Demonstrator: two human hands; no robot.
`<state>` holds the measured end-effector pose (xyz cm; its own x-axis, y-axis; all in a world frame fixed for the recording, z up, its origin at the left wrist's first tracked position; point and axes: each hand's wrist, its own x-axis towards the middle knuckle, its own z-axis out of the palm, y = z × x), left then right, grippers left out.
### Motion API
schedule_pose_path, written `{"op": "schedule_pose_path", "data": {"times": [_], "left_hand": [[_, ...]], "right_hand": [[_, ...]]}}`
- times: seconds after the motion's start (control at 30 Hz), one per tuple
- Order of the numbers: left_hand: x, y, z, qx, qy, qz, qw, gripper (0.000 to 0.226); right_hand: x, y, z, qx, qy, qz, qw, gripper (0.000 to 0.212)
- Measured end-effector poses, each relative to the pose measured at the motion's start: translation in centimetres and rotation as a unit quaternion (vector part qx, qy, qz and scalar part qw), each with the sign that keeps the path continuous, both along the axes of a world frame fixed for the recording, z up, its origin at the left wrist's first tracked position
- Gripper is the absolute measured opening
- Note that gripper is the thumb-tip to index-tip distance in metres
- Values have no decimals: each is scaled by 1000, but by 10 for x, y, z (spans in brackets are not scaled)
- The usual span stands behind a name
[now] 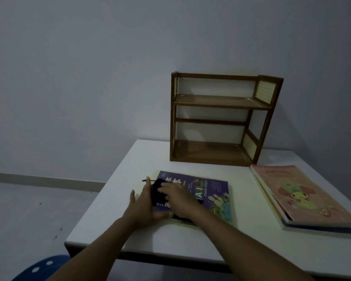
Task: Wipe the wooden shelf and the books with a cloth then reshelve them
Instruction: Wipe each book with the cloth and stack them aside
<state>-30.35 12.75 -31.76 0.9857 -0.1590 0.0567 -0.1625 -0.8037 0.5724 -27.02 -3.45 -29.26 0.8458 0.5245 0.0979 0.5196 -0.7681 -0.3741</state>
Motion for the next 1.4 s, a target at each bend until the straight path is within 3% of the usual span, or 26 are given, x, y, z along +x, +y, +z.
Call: {"op": "schedule_pose_path", "data": {"times": [0.13, 0.23, 0.33, 0.47, 0.63, 0.77, 0.9, 0.97, 1.07, 1.23, 1.4], "left_hand": [[0, 0, -2, 0, 16, 15, 1000, 143], [1, 0, 0, 5, 20, 21, 1000, 142], [1, 0, -1, 6, 19, 17, 1000, 141], [0, 0, -1, 55, 14, 7, 998, 144], [0, -3, 2, 75, 17, 12, 997, 144], [0, -3, 2, 66, 23, 15, 997, 144], [2, -3, 1, 98, 19, 13, 995, 139], [-1, -4, 5, 184, 4, -20, 983, 131], [-7, -15, 20, 302, -92, -139, 939, 108], [-6, -33, 23, 294, -222, -237, 899, 73], [7, -38, 27, 321, -259, -306, 858, 42]], "right_hand": [[43, -59, -1, -30, -54, -140, 988, 47], [44, -111, -3, -62, -18, -222, 973, 56], [-3, -101, -3, -48, -21, -208, 977, 60], [-67, -40, -1, -19, -27, -95, 995, 66], [-50, -48, 0, -5, -8, -72, 997, 69], [-19, -109, 7, -23, -7, -187, 982, 61], [-13, -151, 2, 16, 65, -298, 952, 61], [-15, -155, 2, 3, 81, -317, 945, 58], [-17, -164, 17, -46, 53, -349, 934, 53], [-41, -181, 10, -129, 74, -352, 924, 62], [-47, -184, -6, -139, 49, -340, 929, 73]]}}
